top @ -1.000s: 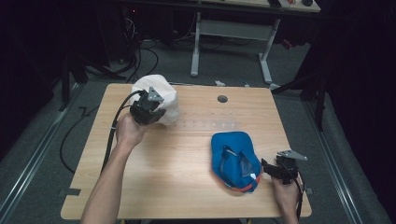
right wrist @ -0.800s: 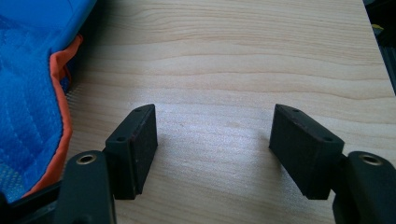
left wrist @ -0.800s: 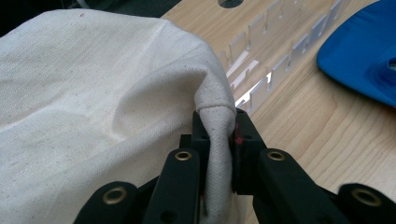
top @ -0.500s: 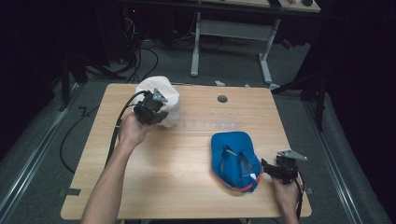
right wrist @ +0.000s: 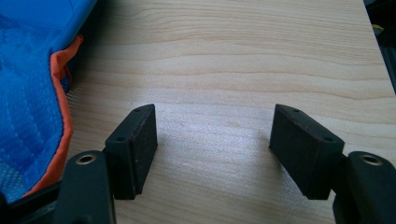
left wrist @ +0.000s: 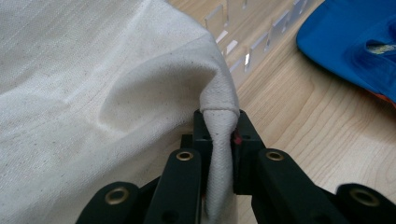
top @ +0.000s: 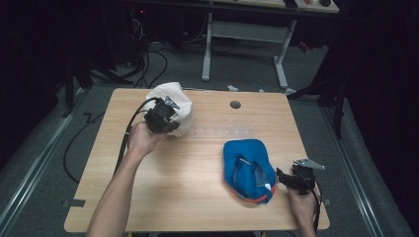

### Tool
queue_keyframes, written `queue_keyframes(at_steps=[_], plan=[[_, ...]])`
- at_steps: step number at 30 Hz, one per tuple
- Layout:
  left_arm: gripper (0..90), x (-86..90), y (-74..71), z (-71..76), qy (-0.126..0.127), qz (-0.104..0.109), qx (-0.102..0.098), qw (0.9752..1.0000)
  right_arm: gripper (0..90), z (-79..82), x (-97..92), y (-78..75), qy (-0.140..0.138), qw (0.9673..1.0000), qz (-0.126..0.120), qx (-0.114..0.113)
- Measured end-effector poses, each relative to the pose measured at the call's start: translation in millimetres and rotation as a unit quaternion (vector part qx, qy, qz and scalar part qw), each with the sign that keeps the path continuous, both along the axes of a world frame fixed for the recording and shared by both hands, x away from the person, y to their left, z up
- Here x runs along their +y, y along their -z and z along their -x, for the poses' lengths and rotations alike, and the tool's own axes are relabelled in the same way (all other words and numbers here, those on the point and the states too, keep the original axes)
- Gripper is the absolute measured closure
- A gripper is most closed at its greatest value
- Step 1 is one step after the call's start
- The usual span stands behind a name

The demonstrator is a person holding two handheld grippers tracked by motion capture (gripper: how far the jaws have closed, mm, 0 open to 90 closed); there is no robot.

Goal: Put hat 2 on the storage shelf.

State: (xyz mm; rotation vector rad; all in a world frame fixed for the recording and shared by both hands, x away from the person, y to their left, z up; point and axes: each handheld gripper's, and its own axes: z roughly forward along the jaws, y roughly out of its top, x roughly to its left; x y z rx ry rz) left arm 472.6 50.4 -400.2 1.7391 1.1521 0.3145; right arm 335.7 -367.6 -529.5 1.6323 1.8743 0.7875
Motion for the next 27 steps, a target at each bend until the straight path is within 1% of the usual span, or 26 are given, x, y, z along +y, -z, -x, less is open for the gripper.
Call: queue_keyframes(at_steps=[1, 2, 4, 6, 7, 10, 12, 14, 15, 17, 19, 21, 22, 24, 25, 26, 27], plan=[[83.9, 1.1, -0.3, -1.3, -0.003, 0.001, 0.000, 1.0000, 32.2, 0.0, 0.0, 0.0, 0.000, 1.0000, 0.000, 0.000], [83.9, 1.6, -0.1, -2.5, -0.006, 0.008, 0.003, 0.9999, 32.3, 0.0, 0.0, 0.0, 0.000, 1.0000, 0.000, 0.000], [83.9, 1.9, 0.6, -2.7, -0.005, 0.010, 0.007, 0.9999, 32.2, 0.0, 0.0, 0.0, 0.000, 1.0000, 0.000, 0.000], [84.1, 0.2, 3.1, -0.5, 0.002, 0.005, 0.014, 0.9999, 32.2, 0.1, 0.1, 0.0, 0.000, 1.0000, 0.000, 0.000], [84.1, -0.6, 3.8, 0.8, 0.004, -0.003, 0.013, 0.9999, 32.2, 0.1, 0.1, 0.0, 0.000, 1.0000, 0.000, 0.000], [84.2, -1.5, 4.1, 1.2, 0.003, -0.009, 0.016, 0.9998, 32.2, 0.1, 0.2, 0.0, 0.000, 1.0000, 0.000, 0.000], [84.1, 1.0, 0.5, -4.3, -0.006, -0.006, 0.017, 0.9998, 32.2, 0.1, 0.3, 0.0, 0.000, 1.0000, 0.000, 0.001], [84.2, 2.4, -1.5, -9.6, -0.013, 0.005, 0.025, 0.9996, 32.2, 0.1, 0.3, 0.0, 0.000, 1.0000, 0.000, 0.000], [84.2, 1.6, 0.4, -10.7, -0.010, 0.005, 0.032, 0.9994, 32.2, 0.1, 0.3, 0.0, 0.000, 1.0000, 0.000, 0.000], [84.3, -1.8, 3.8, -9.7, -0.009, 0.004, 0.040, 0.9992, 32.2, 0.2, 0.2, 0.0, 0.000, 1.0000, 0.000, 0.000], [84.3, -1.5, 4.7, -10.3, -0.013, 0.000, 0.048, 0.9988, 32.2, 0.2, 0.3, 0.0, 0.000, 1.0000, 0.000, 0.000], [84.3, -0.3, 7.7, -11.0, -0.014, -0.009, 0.056, 0.9983, 32.2, 0.2, 0.4, 0.1, -0.001, 1.0000, 0.000, -0.001], [84.3, 0.9, 9.0, -11.5, -0.018, -0.009, 0.059, 0.9981, 32.2, 0.2, 0.4, 0.1, -0.001, 1.0000, 0.000, -0.001], [84.2, 1.0, 17.3, -12.4, -0.019, -0.022, 0.061, 0.9977, 32.2, 0.2, 0.4, 0.1, -0.001, 1.0000, 0.000, -0.001], [84.2, 1.9, 18.2, -12.3, -0.021, -0.014, 0.058, 0.9980, 32.1, 0.1, 0.3, 0.3, -0.002, 1.0000, 0.000, -0.002], [84.1, 2.4, 18.8, -11.9, -0.020, -0.011, 0.053, 0.9983, 32.0, 0.2, 0.3, 0.0, -0.001, 1.0000, 0.000, 0.001], [84.1, 2.3, 19.1, -11.3, -0.020, -0.015, 0.049, 0.9985, 32.0, 0.3, 0.3, 0.0, -0.001, 1.0000, 0.000, 0.000]])
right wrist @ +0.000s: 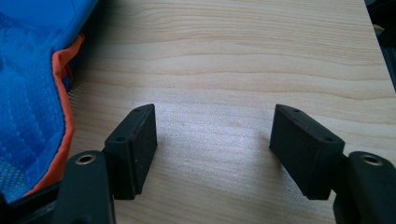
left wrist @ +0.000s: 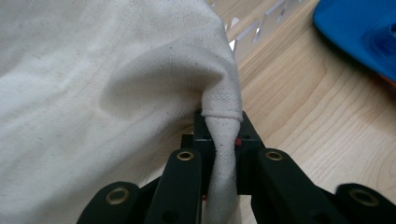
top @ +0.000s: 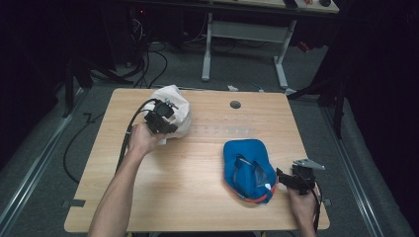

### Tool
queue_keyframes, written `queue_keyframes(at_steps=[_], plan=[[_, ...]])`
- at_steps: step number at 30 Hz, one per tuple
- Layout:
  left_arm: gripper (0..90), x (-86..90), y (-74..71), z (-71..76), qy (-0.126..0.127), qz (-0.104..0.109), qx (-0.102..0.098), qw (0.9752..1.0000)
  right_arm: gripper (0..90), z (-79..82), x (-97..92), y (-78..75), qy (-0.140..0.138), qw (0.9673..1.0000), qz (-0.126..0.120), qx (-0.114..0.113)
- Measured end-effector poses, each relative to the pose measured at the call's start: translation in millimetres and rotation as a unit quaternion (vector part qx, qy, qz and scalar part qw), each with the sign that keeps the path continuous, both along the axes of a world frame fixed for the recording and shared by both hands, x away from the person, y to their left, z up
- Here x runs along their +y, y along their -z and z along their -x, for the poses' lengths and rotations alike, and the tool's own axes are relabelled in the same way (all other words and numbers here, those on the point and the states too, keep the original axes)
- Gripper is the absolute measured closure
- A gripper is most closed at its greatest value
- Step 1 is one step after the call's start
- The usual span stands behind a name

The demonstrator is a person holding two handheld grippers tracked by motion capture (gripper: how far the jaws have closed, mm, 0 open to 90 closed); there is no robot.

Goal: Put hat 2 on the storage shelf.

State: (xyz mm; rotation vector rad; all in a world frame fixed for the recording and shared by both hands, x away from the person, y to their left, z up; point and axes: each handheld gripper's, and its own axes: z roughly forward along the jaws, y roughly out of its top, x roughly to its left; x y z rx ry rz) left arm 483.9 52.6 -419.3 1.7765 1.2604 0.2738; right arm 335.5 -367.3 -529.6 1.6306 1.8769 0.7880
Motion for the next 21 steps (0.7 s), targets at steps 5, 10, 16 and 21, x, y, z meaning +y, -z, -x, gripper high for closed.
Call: queue_keyframes(at_steps=[5, 10, 16, 21], plan=[[82.5, -0.4, 0.0, 0.9, -0.003, 0.002, -0.018, 0.9998, 32.0, 0.0, 0.0, 0.1, 0.000, 1.0000, -0.001, -0.001], [74.2, 1.3, 1.1, 2.9, -0.014, 0.013, -0.030, 0.9994, 32.0, 0.0, -0.1, 0.1, -0.001, 1.0000, 0.000, -0.001], [47.2, 9.6, -6.9, 7.0, -0.037, 0.040, -0.056, 0.9969, 32.0, -0.1, 0.0, 0.1, -0.001, 1.0000, 0.000, -0.001], [40.4, 14.4, -18.0, 13.8, -0.039, 0.061, -0.072, 0.9947, 32.0, -0.1, 0.0, 0.1, -0.001, 1.0000, 0.000, -0.001]])
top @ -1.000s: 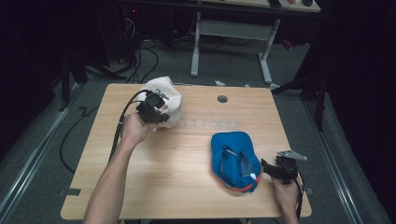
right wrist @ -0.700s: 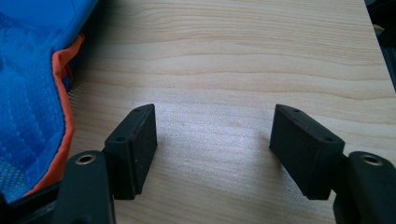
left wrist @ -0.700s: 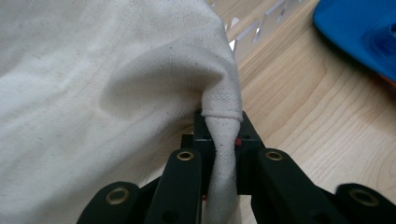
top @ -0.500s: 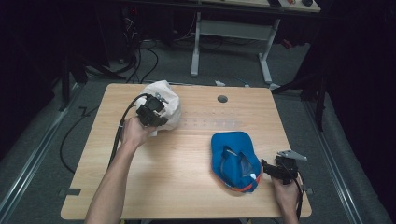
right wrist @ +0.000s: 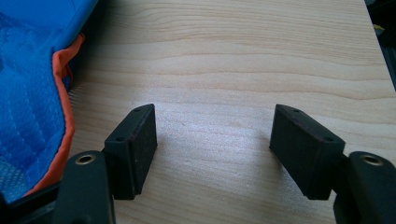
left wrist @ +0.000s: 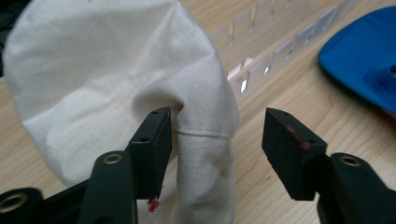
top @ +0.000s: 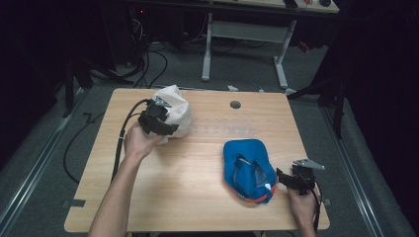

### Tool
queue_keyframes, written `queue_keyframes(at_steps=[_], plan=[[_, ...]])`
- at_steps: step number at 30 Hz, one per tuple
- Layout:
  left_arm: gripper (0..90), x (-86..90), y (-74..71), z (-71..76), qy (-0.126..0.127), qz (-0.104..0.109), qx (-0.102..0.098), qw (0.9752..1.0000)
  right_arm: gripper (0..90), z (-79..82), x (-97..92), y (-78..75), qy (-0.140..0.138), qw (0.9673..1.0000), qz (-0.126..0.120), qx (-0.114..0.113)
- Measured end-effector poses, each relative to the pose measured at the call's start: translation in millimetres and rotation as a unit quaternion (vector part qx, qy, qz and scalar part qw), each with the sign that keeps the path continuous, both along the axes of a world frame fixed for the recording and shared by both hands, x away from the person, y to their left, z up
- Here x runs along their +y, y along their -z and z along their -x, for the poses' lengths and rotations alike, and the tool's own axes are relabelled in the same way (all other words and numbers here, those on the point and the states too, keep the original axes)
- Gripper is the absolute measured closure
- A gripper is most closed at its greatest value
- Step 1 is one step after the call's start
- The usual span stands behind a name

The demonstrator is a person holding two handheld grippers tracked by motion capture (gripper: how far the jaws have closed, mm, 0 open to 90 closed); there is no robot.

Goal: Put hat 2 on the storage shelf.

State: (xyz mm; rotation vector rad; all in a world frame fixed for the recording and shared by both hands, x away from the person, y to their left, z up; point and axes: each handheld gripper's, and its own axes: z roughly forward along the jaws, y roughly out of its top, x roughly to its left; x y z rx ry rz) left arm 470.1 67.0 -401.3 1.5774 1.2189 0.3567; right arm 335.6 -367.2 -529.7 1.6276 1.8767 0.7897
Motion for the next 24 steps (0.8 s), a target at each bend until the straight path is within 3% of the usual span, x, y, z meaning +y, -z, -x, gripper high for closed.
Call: queue_keyframes(at_steps=[7, 15, 24], plan=[[37.2, 16.1, -3.2, 13.7, -0.018, 0.031, -0.016, 0.9992, 32.0, -0.1, 0.0, 0.2, 0.000, 1.0000, 0.000, -0.001], [35.2, 36.6, 1.2, 35.9, -0.037, 0.068, -0.030, 0.9966, 32.2, 0.0, 0.1, -0.2, 0.001, 1.0000, 0.000, 0.002], [34.3, 53.5, 21.2, 66.5, -0.051, 0.100, -0.032, 0.9931, 33.0, -0.1, -0.3, -0.3, 0.001, 1.0000, -0.002, 0.001]])
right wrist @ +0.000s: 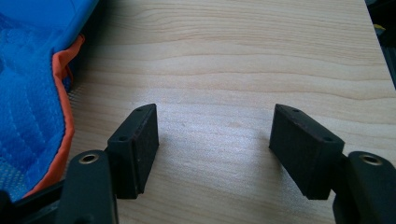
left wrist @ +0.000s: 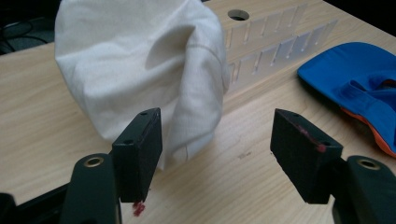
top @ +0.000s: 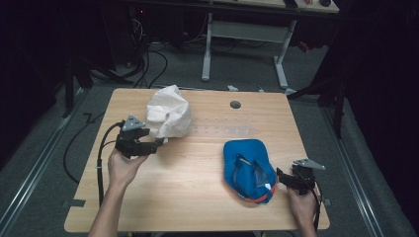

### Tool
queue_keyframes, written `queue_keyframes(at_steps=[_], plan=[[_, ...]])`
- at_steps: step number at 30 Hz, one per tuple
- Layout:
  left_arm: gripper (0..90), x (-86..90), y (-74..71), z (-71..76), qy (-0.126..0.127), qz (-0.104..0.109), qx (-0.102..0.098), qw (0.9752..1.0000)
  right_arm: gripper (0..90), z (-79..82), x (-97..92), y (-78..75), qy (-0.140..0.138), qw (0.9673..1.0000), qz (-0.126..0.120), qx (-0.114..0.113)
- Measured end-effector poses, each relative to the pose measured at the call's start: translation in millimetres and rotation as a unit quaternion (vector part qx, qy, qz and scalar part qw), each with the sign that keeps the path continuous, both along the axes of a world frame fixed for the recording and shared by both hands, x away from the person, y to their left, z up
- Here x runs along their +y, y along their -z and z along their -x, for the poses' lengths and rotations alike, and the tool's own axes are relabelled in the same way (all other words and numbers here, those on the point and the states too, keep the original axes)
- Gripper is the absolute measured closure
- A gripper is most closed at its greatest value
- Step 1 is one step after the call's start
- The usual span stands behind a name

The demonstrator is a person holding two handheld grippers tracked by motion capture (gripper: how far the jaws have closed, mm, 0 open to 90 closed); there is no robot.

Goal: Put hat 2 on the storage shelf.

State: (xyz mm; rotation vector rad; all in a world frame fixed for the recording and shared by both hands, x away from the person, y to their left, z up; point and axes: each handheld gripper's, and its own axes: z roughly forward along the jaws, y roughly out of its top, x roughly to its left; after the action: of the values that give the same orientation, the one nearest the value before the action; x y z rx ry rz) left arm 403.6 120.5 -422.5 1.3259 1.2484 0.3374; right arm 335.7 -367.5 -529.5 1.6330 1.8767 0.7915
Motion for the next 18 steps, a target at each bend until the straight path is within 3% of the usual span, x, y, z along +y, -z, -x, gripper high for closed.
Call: queue_keyframes(at_steps=[9, 15, 18], plan=[[33.0, 5.7, 44.2, 28.6, -0.015, 0.029, 0.019, 0.9993, 33.6, 0.0, 0.1, 0.0, -0.002, 1.0000, 0.000, 0.000], [32.3, 4.1, 79.0, 35.5, -0.034, 0.021, 0.032, 0.9987, 34.1, 0.1, 0.3, 0.3, -0.004, 1.0000, 0.002, -0.004], [32.5, 3.4, 85.6, 35.4, -0.037, 0.027, 0.037, 0.9983, 31.8, 0.2, 0.9, 0.2, -0.008, 1.0000, 0.004, -0.001]])
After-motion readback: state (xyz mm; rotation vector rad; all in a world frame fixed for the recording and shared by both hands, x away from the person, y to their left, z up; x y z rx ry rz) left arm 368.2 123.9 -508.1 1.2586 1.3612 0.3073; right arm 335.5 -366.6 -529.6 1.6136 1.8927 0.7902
